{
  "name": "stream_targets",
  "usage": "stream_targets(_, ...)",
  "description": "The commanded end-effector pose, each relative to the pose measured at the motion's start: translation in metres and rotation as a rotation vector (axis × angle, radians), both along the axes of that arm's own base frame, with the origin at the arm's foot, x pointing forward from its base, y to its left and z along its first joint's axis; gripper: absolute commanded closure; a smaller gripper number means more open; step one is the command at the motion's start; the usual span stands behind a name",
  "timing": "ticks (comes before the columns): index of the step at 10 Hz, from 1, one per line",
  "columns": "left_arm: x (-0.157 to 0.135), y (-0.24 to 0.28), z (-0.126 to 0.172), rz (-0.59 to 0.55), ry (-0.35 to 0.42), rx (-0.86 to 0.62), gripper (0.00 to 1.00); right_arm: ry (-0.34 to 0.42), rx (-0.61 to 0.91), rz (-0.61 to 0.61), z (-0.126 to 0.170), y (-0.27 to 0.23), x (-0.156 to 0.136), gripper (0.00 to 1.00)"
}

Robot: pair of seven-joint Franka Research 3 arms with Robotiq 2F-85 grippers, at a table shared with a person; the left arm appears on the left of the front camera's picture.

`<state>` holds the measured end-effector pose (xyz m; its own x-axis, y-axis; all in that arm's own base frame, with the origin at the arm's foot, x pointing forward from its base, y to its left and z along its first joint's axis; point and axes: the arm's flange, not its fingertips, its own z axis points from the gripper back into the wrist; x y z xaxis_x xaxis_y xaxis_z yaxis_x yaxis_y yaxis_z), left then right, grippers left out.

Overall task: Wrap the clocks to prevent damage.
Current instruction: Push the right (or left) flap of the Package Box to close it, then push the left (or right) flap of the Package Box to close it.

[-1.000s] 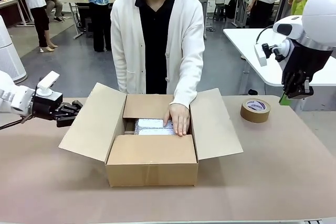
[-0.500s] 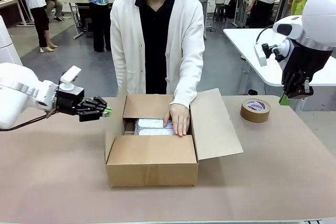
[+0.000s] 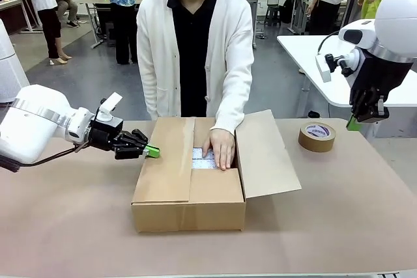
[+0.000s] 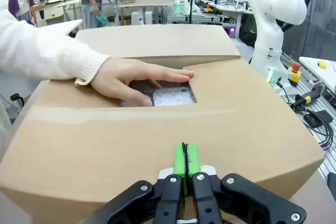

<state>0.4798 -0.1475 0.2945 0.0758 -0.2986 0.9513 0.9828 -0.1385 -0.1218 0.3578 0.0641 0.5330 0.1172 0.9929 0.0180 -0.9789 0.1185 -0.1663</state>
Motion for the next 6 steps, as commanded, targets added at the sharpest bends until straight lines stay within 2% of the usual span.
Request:
stream_targets(1, 0.004, -0.004, -0.016, 0.000, 0.011, 0.078, 0.95, 0.008, -0.006, 0.002, 0.000, 0.000, 0.002, 0.96)
stream_targets(2, 0.001, -0.003, -0.017, 0.013, 0.009, 0.086, 0.95, 0.008, -0.006, 0.002, 0.000, 0.000, 0.002, 0.96)
stream_targets(3, -0.008, 0.000, -0.006, -0.028, 0.004, 0.071, 0.95, 0.008, -0.006, 0.002, 0.000, 0.000, 0.002, 0.96)
stream_targets(4, 0.000, 0.000, 0.000, 0.000, 0.010, 0.006, 0.95, 0.008, -0.006, 0.002, 0.000, 0.000, 0.002, 0.96)
stream_targets(6, 0.000, 0.000, 0.000, 0.000, 0.010, 0.006, 0.95, 0.008, -0.006, 0.002, 0.000, 0.000, 0.002, 0.96)
